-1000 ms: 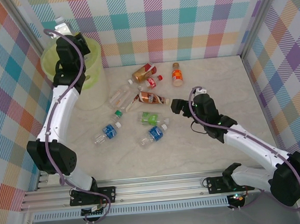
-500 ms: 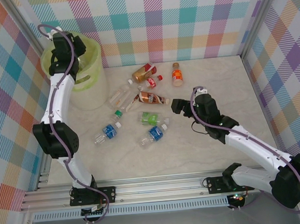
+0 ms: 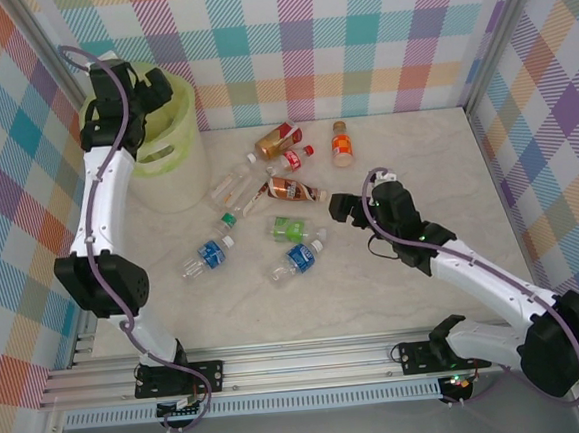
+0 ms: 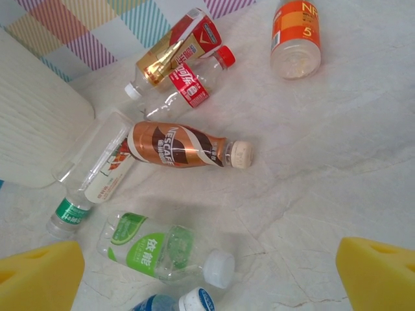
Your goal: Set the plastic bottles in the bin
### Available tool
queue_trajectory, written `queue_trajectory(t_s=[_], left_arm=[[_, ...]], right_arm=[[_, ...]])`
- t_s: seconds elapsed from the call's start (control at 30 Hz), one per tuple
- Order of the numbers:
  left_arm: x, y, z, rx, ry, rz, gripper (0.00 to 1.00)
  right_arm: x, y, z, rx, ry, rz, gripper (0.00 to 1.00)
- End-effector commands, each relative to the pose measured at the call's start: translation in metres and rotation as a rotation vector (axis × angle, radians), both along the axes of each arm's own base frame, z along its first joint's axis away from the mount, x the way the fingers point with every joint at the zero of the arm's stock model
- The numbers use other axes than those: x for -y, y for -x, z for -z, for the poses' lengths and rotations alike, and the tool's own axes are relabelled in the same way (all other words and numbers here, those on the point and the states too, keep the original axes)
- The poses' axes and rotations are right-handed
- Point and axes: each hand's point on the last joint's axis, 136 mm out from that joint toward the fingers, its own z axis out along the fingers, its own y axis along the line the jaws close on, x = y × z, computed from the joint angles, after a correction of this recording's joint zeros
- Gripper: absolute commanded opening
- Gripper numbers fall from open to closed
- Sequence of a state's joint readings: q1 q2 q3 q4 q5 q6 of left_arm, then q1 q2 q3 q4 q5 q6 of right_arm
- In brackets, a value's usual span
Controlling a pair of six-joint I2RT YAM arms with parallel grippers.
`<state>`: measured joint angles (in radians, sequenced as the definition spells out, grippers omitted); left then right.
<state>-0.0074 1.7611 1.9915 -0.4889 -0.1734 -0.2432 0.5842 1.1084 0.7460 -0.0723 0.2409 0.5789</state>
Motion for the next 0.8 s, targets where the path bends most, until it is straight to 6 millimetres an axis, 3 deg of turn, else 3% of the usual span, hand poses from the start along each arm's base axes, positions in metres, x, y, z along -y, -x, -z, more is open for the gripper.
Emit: queue_trajectory(t_s=[0.0, 0.2, 0.5, 0.77], left_arm=[[0.006, 0.023, -0.023, 0.042, 0.015, 0.04, 1.0], [0.025, 0.047, -0.042, 0.109, 0.059, 0.111, 1.0], [0.066, 0.082, -0.06, 0.191, 0.146, 0.253, 1.0], [0.089, 0.134, -0.044, 0.261, 0.307, 0.365, 1.0]], right_arm=[[-0.005, -0.005, -0.01, 0.025, 0.015, -0.024, 1.0], [-0.006, -0.018, -0.008, 0.021, 0.068, -0.033, 1.0], [0.007, -0.056, 0.008, -0.022, 0.209, 0.003, 1.0], [0.01, -0.101, 0.022, -0.055, 0.252, -0.032, 1.0]])
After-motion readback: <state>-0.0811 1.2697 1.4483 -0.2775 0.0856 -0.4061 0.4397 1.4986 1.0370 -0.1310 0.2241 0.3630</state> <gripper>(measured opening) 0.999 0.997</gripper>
